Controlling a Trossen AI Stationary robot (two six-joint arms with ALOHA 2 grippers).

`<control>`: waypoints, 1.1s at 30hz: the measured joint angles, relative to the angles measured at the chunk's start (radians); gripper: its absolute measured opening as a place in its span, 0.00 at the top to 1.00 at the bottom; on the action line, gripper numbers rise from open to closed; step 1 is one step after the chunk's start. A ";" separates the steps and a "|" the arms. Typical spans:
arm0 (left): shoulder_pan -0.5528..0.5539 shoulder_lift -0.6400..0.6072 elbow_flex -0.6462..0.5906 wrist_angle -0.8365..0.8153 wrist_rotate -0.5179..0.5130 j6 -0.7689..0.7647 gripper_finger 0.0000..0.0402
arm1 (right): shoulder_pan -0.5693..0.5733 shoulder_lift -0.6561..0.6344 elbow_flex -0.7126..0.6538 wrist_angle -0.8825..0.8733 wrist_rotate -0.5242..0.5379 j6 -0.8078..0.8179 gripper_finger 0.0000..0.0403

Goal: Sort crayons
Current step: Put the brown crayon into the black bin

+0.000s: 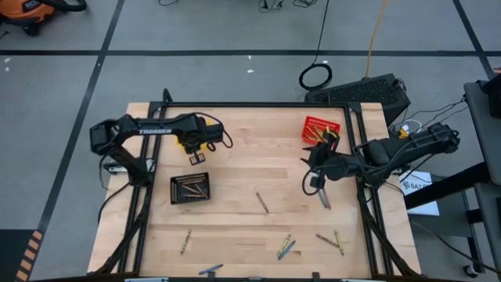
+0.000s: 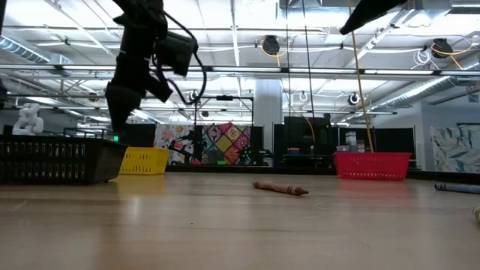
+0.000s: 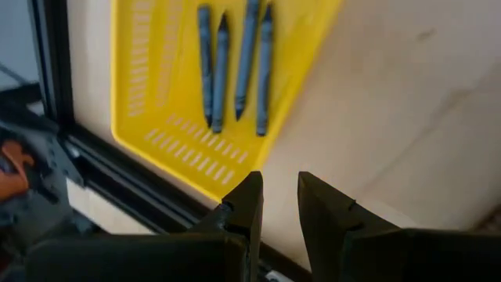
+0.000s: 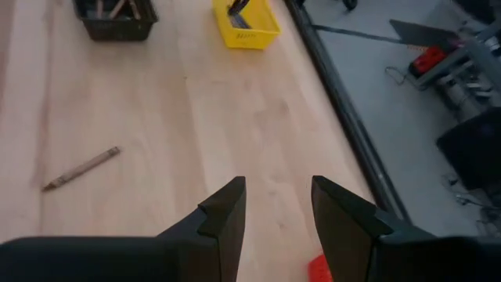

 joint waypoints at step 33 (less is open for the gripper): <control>-0.204 -0.169 0.011 -0.008 -0.011 -0.020 0.81 | -0.139 0.401 0.000 0.431 -0.345 0.480 0.66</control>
